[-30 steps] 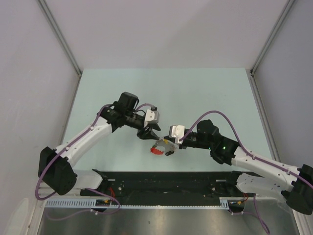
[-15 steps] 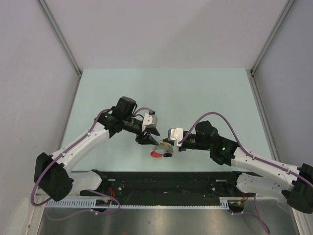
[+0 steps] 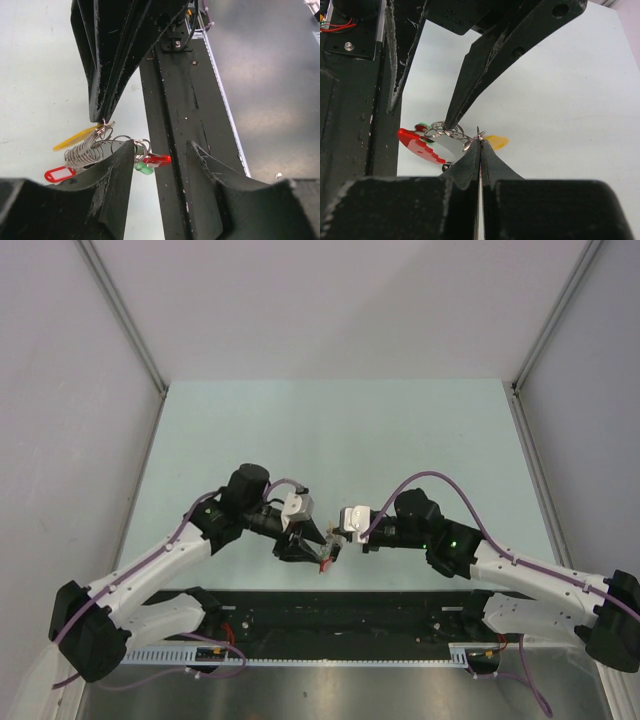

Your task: Put the keys on the keyring

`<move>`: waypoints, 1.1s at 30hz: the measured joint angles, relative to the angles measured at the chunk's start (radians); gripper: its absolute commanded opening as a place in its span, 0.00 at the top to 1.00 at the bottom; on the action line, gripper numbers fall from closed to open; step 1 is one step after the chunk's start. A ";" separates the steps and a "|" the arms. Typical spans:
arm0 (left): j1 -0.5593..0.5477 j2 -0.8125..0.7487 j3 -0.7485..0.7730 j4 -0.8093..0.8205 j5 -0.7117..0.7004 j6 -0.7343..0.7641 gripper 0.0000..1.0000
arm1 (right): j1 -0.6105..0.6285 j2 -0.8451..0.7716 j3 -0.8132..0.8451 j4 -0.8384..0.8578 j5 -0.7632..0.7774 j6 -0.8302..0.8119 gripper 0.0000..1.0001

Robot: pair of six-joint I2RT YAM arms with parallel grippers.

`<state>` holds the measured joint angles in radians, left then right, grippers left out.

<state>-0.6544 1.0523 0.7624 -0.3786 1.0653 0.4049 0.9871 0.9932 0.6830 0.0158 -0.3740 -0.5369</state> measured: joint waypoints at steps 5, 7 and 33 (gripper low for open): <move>-0.001 -0.055 -0.026 0.057 -0.024 -0.062 0.53 | 0.005 0.002 0.000 -0.004 0.000 -0.008 1.00; -0.001 -0.069 -0.026 0.071 -0.032 -0.069 0.54 | 0.009 0.002 0.000 -0.006 0.000 -0.011 1.00; 0.096 0.269 0.266 -0.206 -0.065 0.282 0.53 | 0.041 0.001 0.000 -0.021 0.007 -0.021 1.00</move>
<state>-0.5583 1.3209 1.0279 -0.5842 1.0004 0.6868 1.0283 0.9943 0.6834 -0.0048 -0.3672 -0.5575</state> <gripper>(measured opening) 0.469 0.007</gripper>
